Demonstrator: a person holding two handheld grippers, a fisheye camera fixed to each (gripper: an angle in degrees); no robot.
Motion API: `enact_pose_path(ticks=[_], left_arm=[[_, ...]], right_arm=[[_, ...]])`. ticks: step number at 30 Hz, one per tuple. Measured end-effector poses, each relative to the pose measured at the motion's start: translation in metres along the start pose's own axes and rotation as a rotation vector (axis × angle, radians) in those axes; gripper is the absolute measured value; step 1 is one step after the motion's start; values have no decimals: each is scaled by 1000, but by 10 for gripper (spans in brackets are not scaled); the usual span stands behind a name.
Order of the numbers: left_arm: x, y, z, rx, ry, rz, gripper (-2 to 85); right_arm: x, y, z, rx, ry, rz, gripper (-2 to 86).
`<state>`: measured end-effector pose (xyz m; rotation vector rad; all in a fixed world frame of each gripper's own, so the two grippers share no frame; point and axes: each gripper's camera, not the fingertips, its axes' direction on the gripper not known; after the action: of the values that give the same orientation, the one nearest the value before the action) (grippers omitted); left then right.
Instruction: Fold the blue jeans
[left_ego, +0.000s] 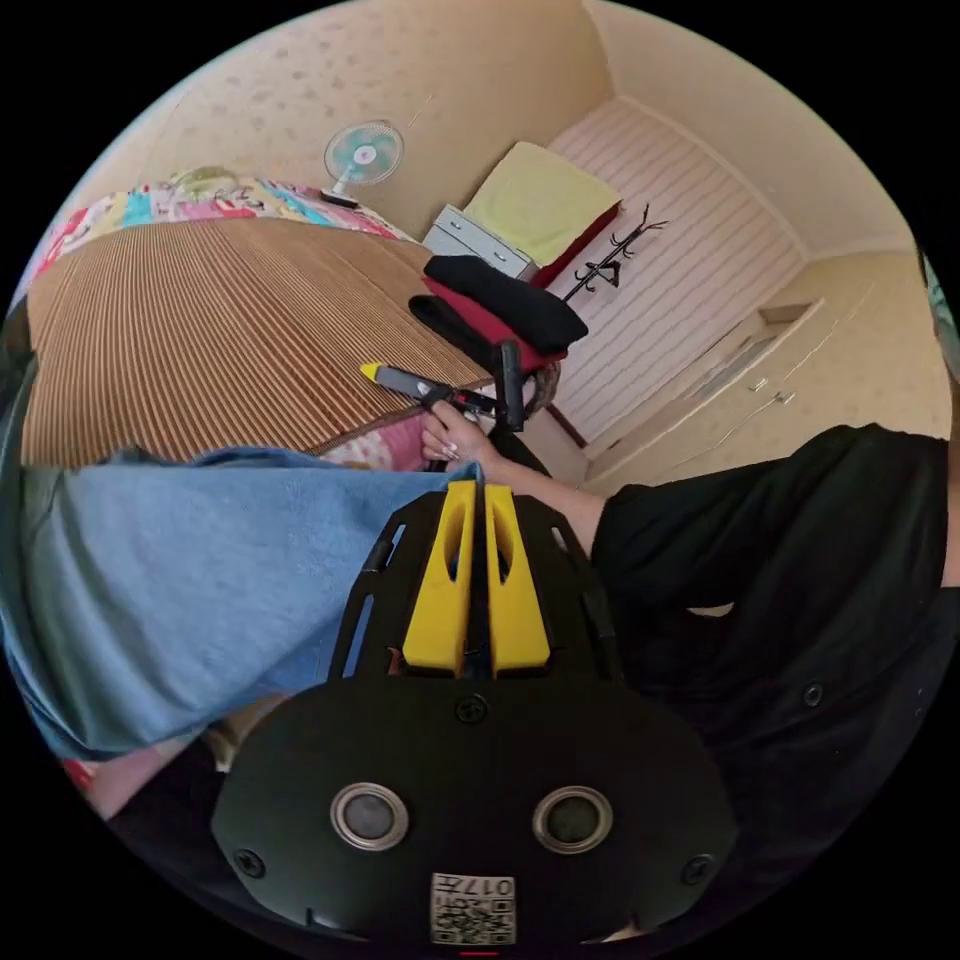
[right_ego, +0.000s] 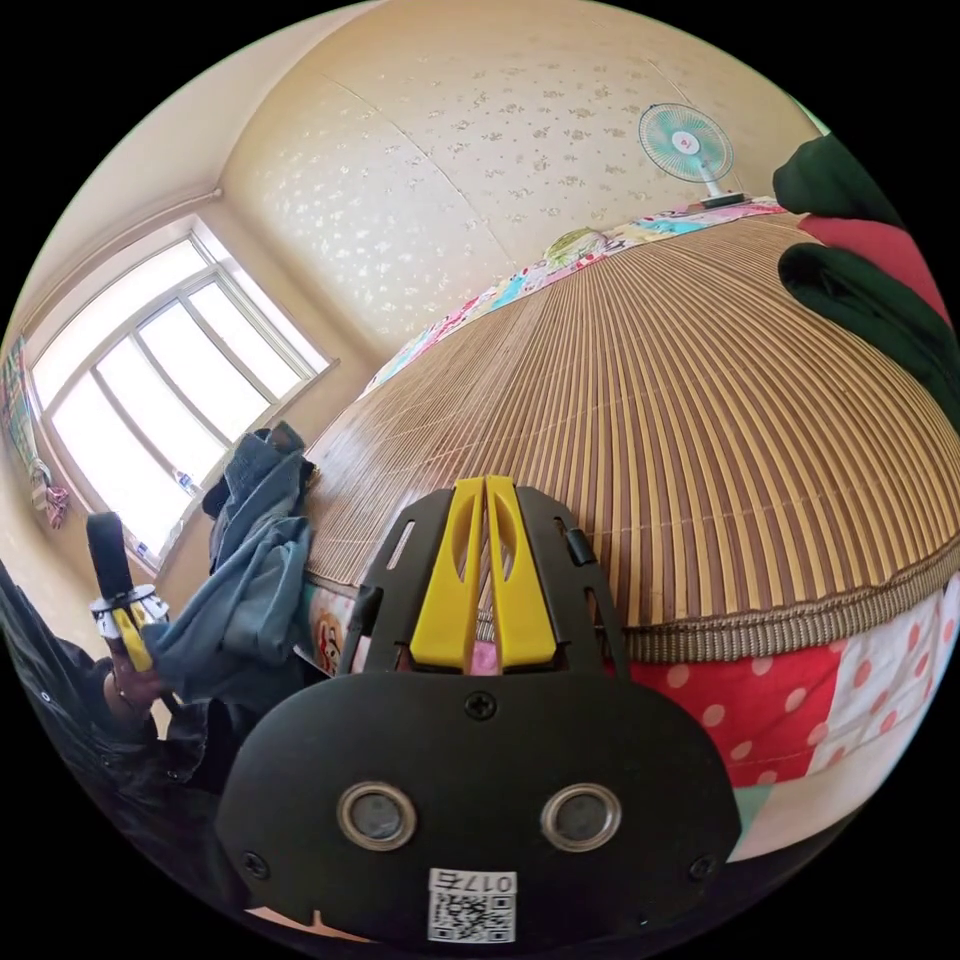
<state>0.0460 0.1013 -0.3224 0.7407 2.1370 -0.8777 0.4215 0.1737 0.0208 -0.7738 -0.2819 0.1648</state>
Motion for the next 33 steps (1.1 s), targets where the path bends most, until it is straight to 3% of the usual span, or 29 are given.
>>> enact_pose_path(ticks=[2, 6, 10, 14, 16, 19, 22, 26, 30, 33], left_arm=[[2, 20, -4, 18, 6, -29, -8], [10, 53, -12, -53, -37, 38, -8], [9, 71, -21, -109, 18, 94, -8], [4, 79, -35, -96, 97, 94, -7], [8, 83, -41, -97, 66, 113, -7], [11, 95, -62, -102, -19, 153, -4], [5, 108, -89, -104, 15, 177, 3], [-15, 120, -149, 5, -26, 103, 71], [-22, 116, -212, 202, -76, 82, 81], [-43, 97, -225, 231, -153, 11, 97]], right_arm=[[8, -5, -10, -12, -18, 11, 12], [-12, -31, -2, -187, -323, -66, 34], [-94, -58, 46, -345, -369, -144, 85], [-138, -83, 135, -571, -534, -3, 148], [-138, -85, 166, -636, -532, 95, 152], [-154, -85, 186, -687, -515, 48, 112], [-163, -89, 169, -647, -534, -39, 67], [-150, -102, 97, -448, -593, -43, 30], [-144, -90, -7, -199, -345, -52, 19], [-138, -73, -46, -184, -228, -69, 14]])
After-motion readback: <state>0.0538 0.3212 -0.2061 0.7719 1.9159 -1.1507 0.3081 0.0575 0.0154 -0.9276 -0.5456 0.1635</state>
